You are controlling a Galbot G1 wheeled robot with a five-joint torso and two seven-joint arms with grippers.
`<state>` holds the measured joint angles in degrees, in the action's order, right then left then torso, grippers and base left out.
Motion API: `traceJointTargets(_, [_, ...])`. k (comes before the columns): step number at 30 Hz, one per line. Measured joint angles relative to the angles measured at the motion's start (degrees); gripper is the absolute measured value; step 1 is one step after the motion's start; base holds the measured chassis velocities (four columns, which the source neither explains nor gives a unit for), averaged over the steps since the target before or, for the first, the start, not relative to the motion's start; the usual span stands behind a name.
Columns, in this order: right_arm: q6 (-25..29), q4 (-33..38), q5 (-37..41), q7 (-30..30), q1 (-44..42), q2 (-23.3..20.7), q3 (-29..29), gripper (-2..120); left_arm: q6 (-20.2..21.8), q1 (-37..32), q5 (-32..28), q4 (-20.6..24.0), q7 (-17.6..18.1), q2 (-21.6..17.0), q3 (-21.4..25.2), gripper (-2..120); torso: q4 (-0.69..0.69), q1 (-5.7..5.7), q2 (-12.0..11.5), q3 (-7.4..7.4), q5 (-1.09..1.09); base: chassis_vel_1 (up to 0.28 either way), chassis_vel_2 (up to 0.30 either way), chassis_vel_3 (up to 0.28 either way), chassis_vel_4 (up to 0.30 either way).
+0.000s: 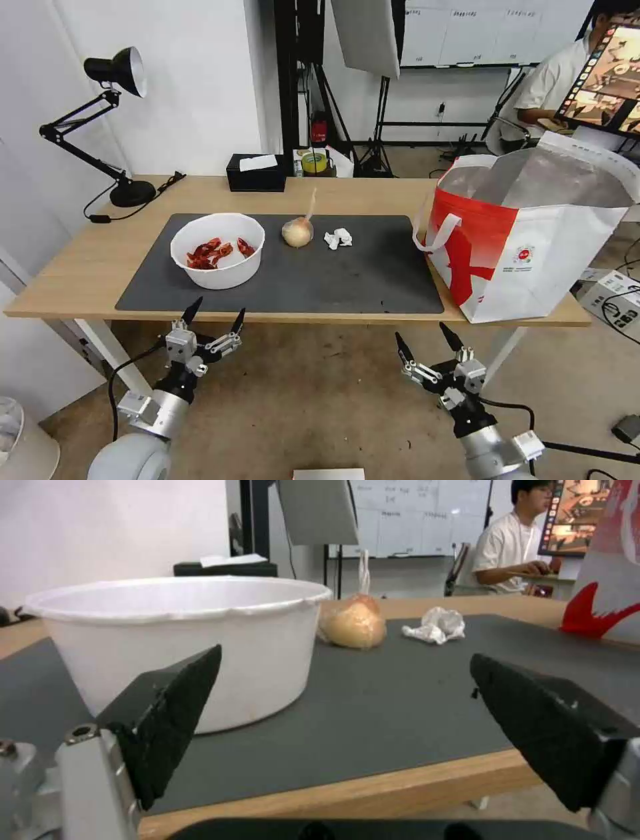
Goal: Pick up the trash from the table and place it into the takeout bag.
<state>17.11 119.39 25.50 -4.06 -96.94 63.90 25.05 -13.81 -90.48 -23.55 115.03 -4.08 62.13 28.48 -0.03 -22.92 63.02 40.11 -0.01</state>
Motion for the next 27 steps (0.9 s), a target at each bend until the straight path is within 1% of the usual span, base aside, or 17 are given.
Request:
traceJointTargets(1, [-1.8, 0.4, 1.4, 0.7, 2.4, -1.6, -0.8, 100, 0.0, 0.0, -0.1, 0.0, 0.0, -0.1, 0.0, 100, 0.02, 0.0, 0.0, 0.0, 0.01, 0.0, 0.0, 0.0, 0.0])
traceJointTargets(2, [-1.8, 0.4, 1.4, 0.7, 2.4, -1.6, -0.8, 100, 0.0, 0.0, -0.1, 0.0, 0.0, -0.1, 0.0, 100, 0.02, 0.0, 0.0, 0.0, 0.01, 0.0, 0.0, 0.0, 0.0])
traceJointTargets(4, [-3.7, 0.5, 2.9, 1.5, 5.9, -3.8, -2.3, 100, 0.0, 0.0, -0.2, 0.0, 0.0, -0.1, 0.3, 100, 0.04, 0.0, 0.0, 0.0, 0.02, 0.0, 0.0, 0.0, 0.0])
traceJointTargets(5, [-4.9, 0.3, 4.2, 2.1, 9.1, -5.7, -3.7, 100, 0.0, -0.1, -0.3, 0.1, 0.0, -0.1, 0.5, 100, 0.03, 0.0, 0.0, 0.01, 0.01, 0.0, 0.0, 0.0, 0.0])
traceJointTargets(6, [-4.9, 0.3, 4.2, 2.1, 9.1, -5.7, -3.7, 100, 0.0, -0.1, -0.3, 0.1, 0.0, -0.1, 0.5, 100, 0.03, 0.0, 0.0, 0.01, 0.01, 0.0, 0.0, 0.0, 0.0])
traceJointTargets(8, [-7.0, -0.5, 6.5, 3.3, 15.0, -8.9, -6.9, 100, 0.0, -0.1, -0.5, 0.1, 0.0, -0.3, 1.0, 100, 0.04, 0.0, 0.0, 0.01, 0.02, 0.0, 0.0, 0.0, 0.0])
traceJointTargets(9, [-7.0, -0.5, 6.5, 3.3, 15.0, -8.9, -6.9, 100, 0.0, -0.1, -0.5, 0.1, 0.0, -0.3, 1.0, 100, 0.04, 0.0, 0.0, 0.01, 0.02, 0.0, 0.0, 0.0, 0.0])
traceJointTargets(11, [-8.8, -1.4, 8.4, 4.4, 19.8, -11.2, -9.5, 100, 0.1, -0.1, -0.6, 0.2, 0.0, -0.5, 1.2, 100, 0.04, -0.01, 0.0, 0.01, 0.01, 0.0, 0.0, 0.0, 0.0])
traceJointTargets(13, [-8.9, -1.5, 8.5, 4.4, 20.2, -11.4, -9.7, 100, 0.1, -0.1, -0.6, 0.2, 0.0, -0.5, 1.3, 100, 0.04, -0.01, 0.0, 0.01, 0.01, 0.0, 0.0, 0.0, 0.0])
traceJointTargets(16, [-11.6, -3.0, 10.0, 6.0, 25.3, -13.4, -12.7, 100, 0.1, -0.1, -0.7, 0.2, 0.0, -0.6, 1.5, 100, 0.02, -0.01, 0.0, 0.01, 0.01, 0.0, 0.0, 0.0, 0.0])
traceJointTargets(17, [-11.6, -3.0, 10.0, 6.0, 25.3, -13.4, -12.7, 100, 0.1, -0.1, -0.7, 0.2, 0.0, -0.6, 1.5, 100, 0.02, -0.01, 0.0, 0.01, 0.01, 0.0, 0.0, 0.0, 0.0])
traceJointTargets(19, [-14.3, -5.0, 10.9, 7.8, 30.7, -14.1, -16.0, 100, 0.1, -0.4, -0.7, 0.1, 0.0, -0.5, 1.9, 100, 0.02, -0.01, 0.0, 0.01, 0.0, 0.0, 0.0, 0.0, 0.0])
traceJointTargets(20, [-15.4, -6.2, 11.6, 8.6, 33.9, -14.1, -17.8, 100, 0.1, -0.5, -0.7, 0.0, 0.0, -0.5, 2.1, 100, 0.03, -0.01, 0.0, 0.01, 0.0, 0.0, 0.0, 0.0, 0.0])
traceJointTargets(23, [-17.3, -8.3, 12.6, 10.5, 39.0, -13.5, -20.7, 100, 0.1, -0.6, -0.7, -0.1, 0.0, -0.5, 2.3, 100, 0.02, -0.01, 0.0, 0.01, 0.01, 0.0, 0.0, 0.0, 0.0])
traceJointTargets(24, [-17.3, -8.3, 12.6, 10.5, 39.0, -13.5, -20.7, 100, 0.1, -0.6, -0.7, -0.1, 0.0, -0.5, 2.3, 100, 0.02, -0.01, 0.0, 0.01, 0.01, 0.0, 0.0, 0.0, 0.0])
traceJointTargets(26, [-19.6, -11.1, 14.1, 13.2, 44.4, -12.5, -24.4, 100, 0.1, -0.6, -0.8, -0.3, 0.0, -0.4, 2.6, 100, 0.03, -0.01, 0.0, 0.01, 0.01, 0.0, 0.0, 0.0, 0.0])
traceJointTargets(27, [-19.6, -11.1, 14.1, 13.2, 44.4, -12.5, -24.4, 100, 0.1, -0.6, -0.8, -0.3, 0.0, -0.4, 2.6, 100, 0.03, -0.01, 0.0, 0.01, 0.01, 0.0, 0.0, 0.0, 0.0])
